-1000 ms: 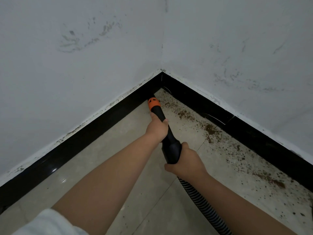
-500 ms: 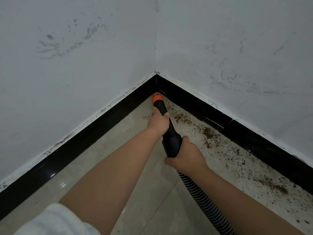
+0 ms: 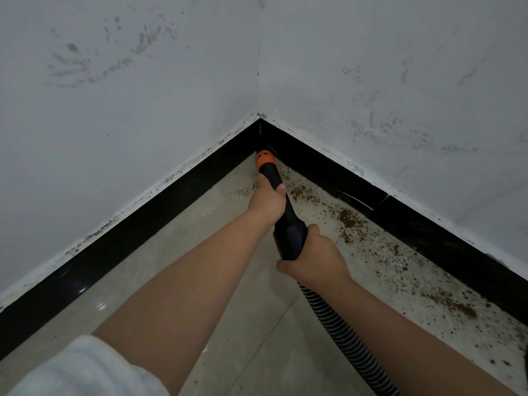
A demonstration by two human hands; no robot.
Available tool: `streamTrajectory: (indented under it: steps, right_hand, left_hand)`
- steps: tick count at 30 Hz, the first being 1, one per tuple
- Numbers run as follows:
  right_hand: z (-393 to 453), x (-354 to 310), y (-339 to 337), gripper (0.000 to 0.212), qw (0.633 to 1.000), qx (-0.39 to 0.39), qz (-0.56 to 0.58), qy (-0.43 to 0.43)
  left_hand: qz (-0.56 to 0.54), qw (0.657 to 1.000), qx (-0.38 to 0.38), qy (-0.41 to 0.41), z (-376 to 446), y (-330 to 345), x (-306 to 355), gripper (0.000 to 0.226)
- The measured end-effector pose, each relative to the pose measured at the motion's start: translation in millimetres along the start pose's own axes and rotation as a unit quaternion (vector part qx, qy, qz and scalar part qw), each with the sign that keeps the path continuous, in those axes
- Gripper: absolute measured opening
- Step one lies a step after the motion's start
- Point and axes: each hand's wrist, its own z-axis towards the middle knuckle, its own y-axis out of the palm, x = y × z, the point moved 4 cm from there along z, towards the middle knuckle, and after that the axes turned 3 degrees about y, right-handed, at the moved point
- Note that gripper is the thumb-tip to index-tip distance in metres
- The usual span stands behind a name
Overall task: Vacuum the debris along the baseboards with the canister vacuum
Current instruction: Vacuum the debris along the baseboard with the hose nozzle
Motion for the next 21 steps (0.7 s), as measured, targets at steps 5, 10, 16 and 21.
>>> streamTrajectory:
  steps: [5,10,16,21]
  right_hand:
    - [-16,14,-10,0.052,1.0,0.003,-0.013,0.017]
    - [-35,33,-21,0.053,0.999,0.007,-0.032,0.033]
    - [-52,47,-29,0.053,0.998,0.013,-0.046,0.048]
    - [-55,46,-32,0.052,0.997,0.013,-0.059,0.046]
  left_hand:
    - [-0.02,1.0,-0.02,0.001,-13,16,1,0.062]
    - [-0.018,0.999,-0.046,-0.001,-29,39,2,0.063]
    - [-0.019,0.998,-0.063,-0.009,-44,55,4,0.064]
    - [-0.038,0.998,-0.058,-0.004,-52,53,5,0.063]
